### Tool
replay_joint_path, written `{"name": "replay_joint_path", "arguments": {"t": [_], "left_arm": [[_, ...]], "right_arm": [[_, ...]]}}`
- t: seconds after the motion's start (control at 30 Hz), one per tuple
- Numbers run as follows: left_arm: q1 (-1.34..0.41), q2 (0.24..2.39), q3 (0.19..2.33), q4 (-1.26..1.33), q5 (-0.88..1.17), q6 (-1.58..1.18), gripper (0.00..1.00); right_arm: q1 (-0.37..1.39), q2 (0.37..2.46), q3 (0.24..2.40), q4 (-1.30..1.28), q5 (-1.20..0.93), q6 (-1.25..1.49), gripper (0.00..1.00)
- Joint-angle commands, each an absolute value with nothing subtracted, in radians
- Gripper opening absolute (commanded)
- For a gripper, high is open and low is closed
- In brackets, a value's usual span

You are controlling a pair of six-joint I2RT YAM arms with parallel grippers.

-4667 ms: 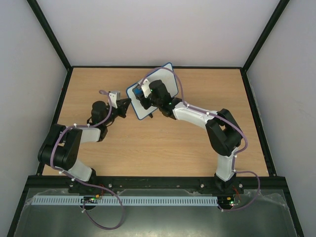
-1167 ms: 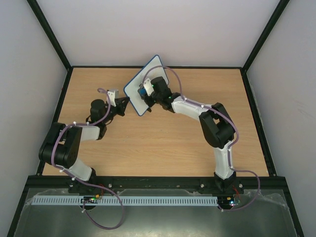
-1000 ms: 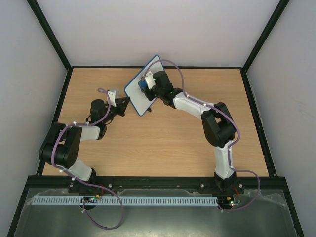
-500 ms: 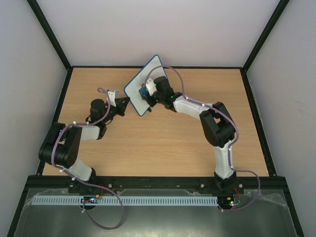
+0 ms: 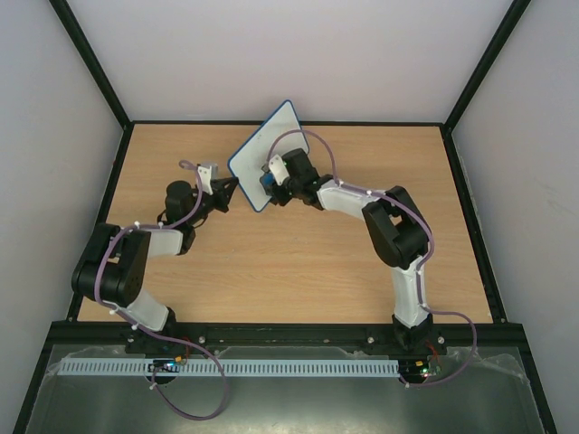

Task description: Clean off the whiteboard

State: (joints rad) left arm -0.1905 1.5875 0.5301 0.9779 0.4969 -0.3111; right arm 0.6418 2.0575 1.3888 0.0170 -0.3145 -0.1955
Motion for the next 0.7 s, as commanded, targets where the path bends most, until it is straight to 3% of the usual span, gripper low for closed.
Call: {"name": "replay_joint_path", "arguments": {"t": [0.0, 0.3, 0.67], "left_arm": [[-0.202, 1.624, 0.533, 0.911, 0.575, -0.308, 0.03], [-0.2, 1.637, 0.545, 0.897, 0.591, -0.308, 0.03], [-0.173, 1.662, 0.571, 0.875, 0.651, -0.336, 0.03]], "right_arm": [[0.652, 2.042, 1.53, 0.026, -0.297, -0.212, 0.02], [0.65, 2.056, 1.656, 0.005, -0.303, -0.21, 0.02], [0.613, 2.089, 1.587, -0.06, -0.409, -0.217, 0.02]]}}
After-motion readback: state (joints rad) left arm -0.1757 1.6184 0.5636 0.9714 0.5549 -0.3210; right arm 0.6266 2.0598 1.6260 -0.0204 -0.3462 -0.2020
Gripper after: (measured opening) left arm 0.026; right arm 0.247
